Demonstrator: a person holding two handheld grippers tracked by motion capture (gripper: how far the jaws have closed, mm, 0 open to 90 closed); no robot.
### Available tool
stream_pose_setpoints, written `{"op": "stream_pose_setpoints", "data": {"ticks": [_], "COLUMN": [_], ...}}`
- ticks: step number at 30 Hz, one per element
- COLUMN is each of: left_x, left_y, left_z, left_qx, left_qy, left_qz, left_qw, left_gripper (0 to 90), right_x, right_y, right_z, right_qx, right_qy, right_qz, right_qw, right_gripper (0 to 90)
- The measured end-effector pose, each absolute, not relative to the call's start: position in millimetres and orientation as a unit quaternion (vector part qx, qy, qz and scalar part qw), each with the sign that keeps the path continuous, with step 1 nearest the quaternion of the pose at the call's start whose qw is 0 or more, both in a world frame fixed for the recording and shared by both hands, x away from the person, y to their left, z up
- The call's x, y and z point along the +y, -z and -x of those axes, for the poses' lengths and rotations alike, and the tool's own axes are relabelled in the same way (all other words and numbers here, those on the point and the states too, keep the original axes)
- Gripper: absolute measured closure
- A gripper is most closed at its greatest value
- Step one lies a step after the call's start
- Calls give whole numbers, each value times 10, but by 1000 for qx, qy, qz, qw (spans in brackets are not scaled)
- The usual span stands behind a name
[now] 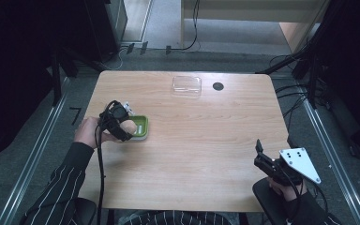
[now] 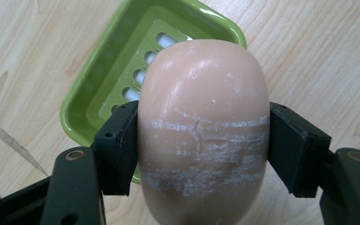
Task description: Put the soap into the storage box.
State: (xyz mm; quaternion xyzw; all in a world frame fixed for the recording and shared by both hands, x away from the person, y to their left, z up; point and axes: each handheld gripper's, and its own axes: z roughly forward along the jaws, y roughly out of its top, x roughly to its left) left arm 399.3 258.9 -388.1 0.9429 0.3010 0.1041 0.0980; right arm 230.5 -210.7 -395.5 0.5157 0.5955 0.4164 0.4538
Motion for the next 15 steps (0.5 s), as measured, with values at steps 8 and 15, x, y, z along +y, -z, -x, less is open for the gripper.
{"op": "stream_pose_setpoints", "data": {"ticks": [8,15], "left_x": [2574,2522], "left_y": [3856,3871], "left_z": [-4063,-4121], "left_qx": [289,270], "left_qy": [-103,-101], "left_qz": [-947,-953], "left_qw": [100,94], "left_gripper": [336,336], "right_x": [-2108,-2110], "right_y": [3955,3955], "right_z": [-2304,-2305], "right_qx": [596,595], "right_qy": [-416,-416], "right_qz": [-515,-516], "right_qw": [454,454], "right_gripper": [136,136]}}
